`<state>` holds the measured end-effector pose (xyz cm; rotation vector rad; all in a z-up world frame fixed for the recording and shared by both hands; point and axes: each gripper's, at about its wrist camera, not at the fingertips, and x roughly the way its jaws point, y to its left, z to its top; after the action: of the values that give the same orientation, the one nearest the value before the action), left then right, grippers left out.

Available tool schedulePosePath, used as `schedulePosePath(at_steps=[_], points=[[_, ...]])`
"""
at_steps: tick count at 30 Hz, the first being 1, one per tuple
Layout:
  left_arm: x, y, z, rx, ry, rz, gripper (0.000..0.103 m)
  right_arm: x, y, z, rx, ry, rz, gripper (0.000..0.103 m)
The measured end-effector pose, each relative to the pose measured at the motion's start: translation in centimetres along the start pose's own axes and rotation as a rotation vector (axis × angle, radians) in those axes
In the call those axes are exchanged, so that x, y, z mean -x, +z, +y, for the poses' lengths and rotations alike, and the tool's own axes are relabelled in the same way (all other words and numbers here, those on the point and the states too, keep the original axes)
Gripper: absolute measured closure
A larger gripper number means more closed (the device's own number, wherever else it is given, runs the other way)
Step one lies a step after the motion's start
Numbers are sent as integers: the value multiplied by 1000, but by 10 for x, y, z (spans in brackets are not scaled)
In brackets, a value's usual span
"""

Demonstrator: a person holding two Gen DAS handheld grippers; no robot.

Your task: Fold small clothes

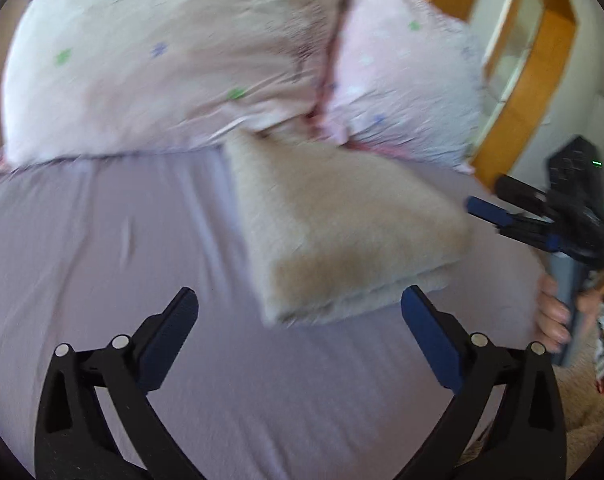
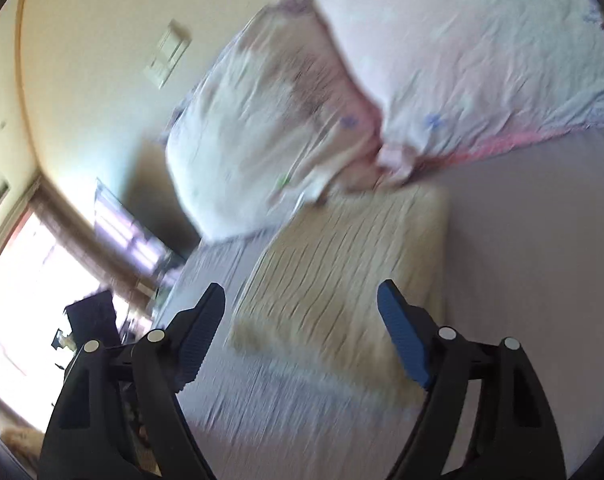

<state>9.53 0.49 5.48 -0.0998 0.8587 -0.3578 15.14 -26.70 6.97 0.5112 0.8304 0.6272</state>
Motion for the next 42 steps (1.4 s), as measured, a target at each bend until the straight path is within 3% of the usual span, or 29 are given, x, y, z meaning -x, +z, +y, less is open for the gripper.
schedulePosePath(at_steps=[1,2,3,4,6,8,9,11,14,18,22,24,42], points=[[-3,-3,1,13,22,25,2,-9,-5,-1,0,-43,20,22],[-9,-7,1,29,30,56,2,-22,-9,-7,-21,-154,62,22],[-14,-9,2,38,27,72,2,-28,-12,-19,-54,-198,95,27],[-18,-11,3,48,26,89,2,-31,-17,-27,-103,-200,99,32],[-26,-17,5,72,33,141,2,-17,-20,-19,-101,-161,48,32],[-30,-21,3,76,50,169,2,5,-26,-4,-52,-145,-11,16],[-29,-24,1,72,56,166,2,17,-28,1,-27,-161,-43,1],[-31,-27,-2,69,57,161,2,26,-39,7,13,-239,-59,1],[-37,-33,-8,57,73,182,2,15,-50,4,17,-398,25,1],[-49,-36,-22,-11,188,178,2,-12,-67,3,38,-520,119,1],[-56,-39,-27,-35,285,154,2,-28,-80,9,137,-638,128,1],[-55,-39,-25,-19,295,131,2,-33,-85,14,194,-693,152,1],[-53,-40,-21,2,319,100,2,-32,-92,13,202,-695,118,1]])
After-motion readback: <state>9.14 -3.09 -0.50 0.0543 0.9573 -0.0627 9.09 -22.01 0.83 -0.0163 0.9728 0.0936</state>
